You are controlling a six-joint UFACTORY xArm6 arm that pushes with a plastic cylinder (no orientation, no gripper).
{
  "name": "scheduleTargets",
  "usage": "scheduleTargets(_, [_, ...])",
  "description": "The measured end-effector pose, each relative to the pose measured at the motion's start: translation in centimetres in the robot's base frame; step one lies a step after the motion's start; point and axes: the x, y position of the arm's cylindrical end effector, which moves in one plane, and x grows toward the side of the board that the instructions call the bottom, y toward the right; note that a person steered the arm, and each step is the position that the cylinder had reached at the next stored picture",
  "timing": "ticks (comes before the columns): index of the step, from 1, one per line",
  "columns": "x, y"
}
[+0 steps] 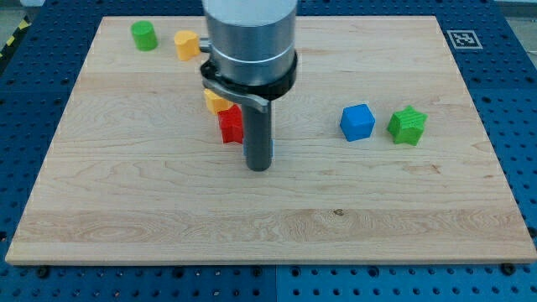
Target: Place the blue triangle in between the red circle and the blue cube
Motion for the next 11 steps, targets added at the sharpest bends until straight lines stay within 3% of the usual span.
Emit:
scheduleTargets(3, [-0.2, -3.5])
scheduleTargets(7, [-1.7, -0.6])
scheduleTargets(11, [-8.7, -0.2])
